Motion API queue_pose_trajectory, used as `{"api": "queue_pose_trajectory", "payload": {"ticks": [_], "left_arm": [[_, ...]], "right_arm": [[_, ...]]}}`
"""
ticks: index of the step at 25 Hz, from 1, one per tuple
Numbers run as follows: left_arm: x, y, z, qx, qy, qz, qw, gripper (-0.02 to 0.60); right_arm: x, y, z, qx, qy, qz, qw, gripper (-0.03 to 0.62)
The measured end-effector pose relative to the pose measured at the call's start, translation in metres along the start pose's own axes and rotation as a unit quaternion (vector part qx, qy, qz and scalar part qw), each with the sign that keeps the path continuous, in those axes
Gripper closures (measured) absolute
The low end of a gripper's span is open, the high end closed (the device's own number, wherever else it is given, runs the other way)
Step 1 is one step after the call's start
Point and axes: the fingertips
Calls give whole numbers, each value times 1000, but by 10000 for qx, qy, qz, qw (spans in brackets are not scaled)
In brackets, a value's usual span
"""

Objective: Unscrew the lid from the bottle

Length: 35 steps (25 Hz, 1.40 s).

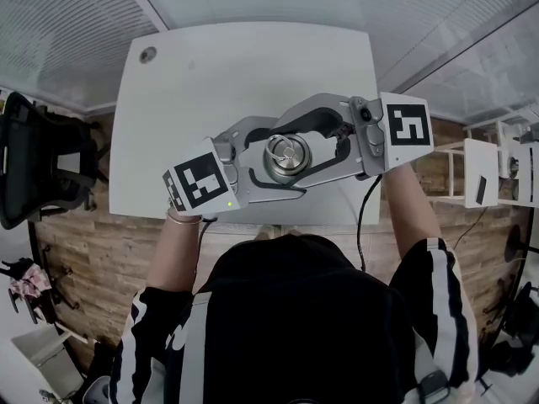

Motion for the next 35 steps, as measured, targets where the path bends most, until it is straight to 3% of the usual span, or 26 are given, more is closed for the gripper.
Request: {"api": "queue_pose_trajectory", "payload": {"ticks": [12,27,29,31,35], "left_arm": [[-3,3,10,-44,188,-104,9998,196],[-11,3,26,4,658,-188,9977,196],[-12,3,25,30,628,-128,9979,196],[-10,1,21,107,498,21,9987,196],[-1,9,-5,238,-217,30,9995,196]], "right_arm": [[0,2,-13,-186,-1000,-226,9946,336],[5,0,-29,-276,-2305,-364,9720,336],[4,1,-28,-336,-2234,-406,9733,335],[3,2,-23,-433,-1904,-477,9796,335],[2,-5,8,21,-513,-486,9975,262]]}}
Point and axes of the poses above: the fingertips, and each gripper's own axes: x backward along the fingers, z to its right, y out of its underside, and after that the axes turned 14 degrees about x, right-handed
